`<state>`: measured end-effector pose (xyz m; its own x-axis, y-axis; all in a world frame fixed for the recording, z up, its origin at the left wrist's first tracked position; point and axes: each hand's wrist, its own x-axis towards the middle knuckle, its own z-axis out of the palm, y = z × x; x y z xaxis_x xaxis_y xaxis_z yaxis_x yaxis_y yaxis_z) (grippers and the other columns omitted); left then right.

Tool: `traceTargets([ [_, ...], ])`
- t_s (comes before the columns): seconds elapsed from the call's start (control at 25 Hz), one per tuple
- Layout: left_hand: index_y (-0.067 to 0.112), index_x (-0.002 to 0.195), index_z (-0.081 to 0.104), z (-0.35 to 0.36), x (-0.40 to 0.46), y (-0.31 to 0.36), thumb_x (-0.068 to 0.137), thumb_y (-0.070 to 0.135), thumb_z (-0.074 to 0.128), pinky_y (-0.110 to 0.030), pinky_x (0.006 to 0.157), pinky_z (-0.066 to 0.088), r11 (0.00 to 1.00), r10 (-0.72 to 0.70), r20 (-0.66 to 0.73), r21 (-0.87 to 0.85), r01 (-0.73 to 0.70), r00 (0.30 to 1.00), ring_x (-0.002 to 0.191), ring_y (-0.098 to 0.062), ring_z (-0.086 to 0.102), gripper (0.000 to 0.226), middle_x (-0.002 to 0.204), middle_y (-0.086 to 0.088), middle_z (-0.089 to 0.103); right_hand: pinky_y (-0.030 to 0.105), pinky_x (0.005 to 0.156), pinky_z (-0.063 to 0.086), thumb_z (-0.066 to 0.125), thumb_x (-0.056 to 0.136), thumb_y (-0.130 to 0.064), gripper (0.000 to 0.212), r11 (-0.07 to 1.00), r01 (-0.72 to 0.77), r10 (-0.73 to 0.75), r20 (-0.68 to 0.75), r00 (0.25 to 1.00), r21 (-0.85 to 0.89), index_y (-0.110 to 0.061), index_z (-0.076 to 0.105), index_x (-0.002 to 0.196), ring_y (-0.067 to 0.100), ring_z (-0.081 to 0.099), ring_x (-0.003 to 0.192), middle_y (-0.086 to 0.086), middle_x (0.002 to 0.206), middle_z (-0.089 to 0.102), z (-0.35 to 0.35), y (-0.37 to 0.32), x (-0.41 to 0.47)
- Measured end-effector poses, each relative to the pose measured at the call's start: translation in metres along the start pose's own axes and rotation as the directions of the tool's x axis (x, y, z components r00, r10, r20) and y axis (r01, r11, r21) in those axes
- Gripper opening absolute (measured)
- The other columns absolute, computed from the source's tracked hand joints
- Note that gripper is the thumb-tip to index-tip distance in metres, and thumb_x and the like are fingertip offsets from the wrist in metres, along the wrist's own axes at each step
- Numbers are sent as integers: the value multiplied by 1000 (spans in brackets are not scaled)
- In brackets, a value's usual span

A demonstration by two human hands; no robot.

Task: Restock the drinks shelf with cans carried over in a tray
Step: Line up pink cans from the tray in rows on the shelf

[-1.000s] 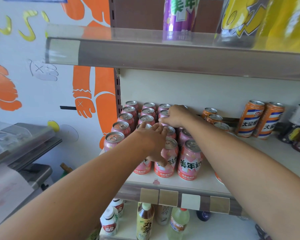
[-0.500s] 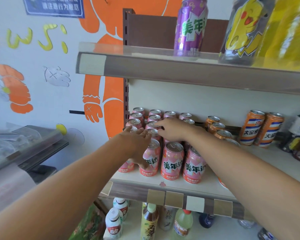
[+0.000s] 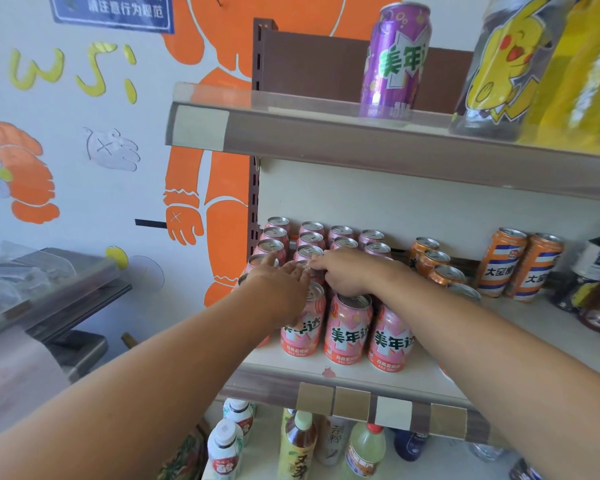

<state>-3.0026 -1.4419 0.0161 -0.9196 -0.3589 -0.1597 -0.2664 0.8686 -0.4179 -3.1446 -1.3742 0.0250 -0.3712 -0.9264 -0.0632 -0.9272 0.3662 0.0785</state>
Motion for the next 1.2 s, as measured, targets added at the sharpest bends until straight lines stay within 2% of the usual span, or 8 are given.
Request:
traceTargets([
  [0.2,4,151,-14,4,-9,-10,90,63,47,-51,117,-6,999,13,-56,50,-10,998,149,-23,-9,104,162,-9,-9,41,92,48,38,93,-7,48,1000,1,-1,-34,999,0,-27,53,134,27,53,117,6,129,57,-5,-6,-4],
  [0.36,5,151,-17,12,-32,-50,81,69,55,-50,117,-6,998,-56,-50,4,56,997,148,-23,-12,119,161,-8,-13,32,76,38,38,100,-18,34,997,48,-43,-74,996,59,-19,52,131,28,53,111,9,128,58,-9,-17,-4],
  [0.44,9,152,-14,21,-42,-66,82,69,54,-51,117,-5,996,-85,-31,-8,85,996,149,-22,-11,114,162,-7,-12,31,80,39,37,100,-21,37,995,73,-67,-78,995,71,-14,48,135,29,51,118,10,134,54,-9,-29,-3],
  [0.52,13,153,-13,31,-48,-73,86,67,50,-52,117,-3,996,-85,-16,-38,84,996,149,-20,-10,107,162,-4,-10,39,94,44,37,98,-23,40,991,104,-98,-81,992,81,-14,47,136,28,50,122,9,136,54,-6,-42,0],
  [0.76,15,154,-9,45,-44,-74,95,57,41,-50,118,-1,994,-54,-36,-101,50,998,149,-17,-5,88,163,-1,-5,37,116,26,30,102,-25,50,979,204,-203,-47,978,26,-22,30,152,21,29,144,3,157,33,-6,-75,4],
  [0.92,14,154,-6,51,-41,-75,100,53,31,-52,118,1,992,-40,-50,-119,34,998,149,-16,-2,77,163,-1,-1,34,101,37,25,104,-32,48,987,156,-157,-53,986,-25,-26,33,151,29,44,133,9,150,44,-6,-82,8],
  [1.08,12,154,-6,51,-38,-74,101,52,26,-52,117,1,1000,-21,-57,-15,21,998,149,-17,-1,74,163,-2,0,36,89,41,24,102,-35,49,991,127,-130,-77,989,-49,-30,33,150,33,53,120,15,136,55,-1,-80,11],
  [1.2,11,154,-7,51,-37,-73,101,53,24,-52,118,2,1000,-27,-55,12,27,998,149,-18,-2,75,163,-3,-1,37,92,42,24,100,-34,51,992,123,-125,-66,990,-40,-30,30,151,32,52,123,11,143,51,4,-80,12],
])
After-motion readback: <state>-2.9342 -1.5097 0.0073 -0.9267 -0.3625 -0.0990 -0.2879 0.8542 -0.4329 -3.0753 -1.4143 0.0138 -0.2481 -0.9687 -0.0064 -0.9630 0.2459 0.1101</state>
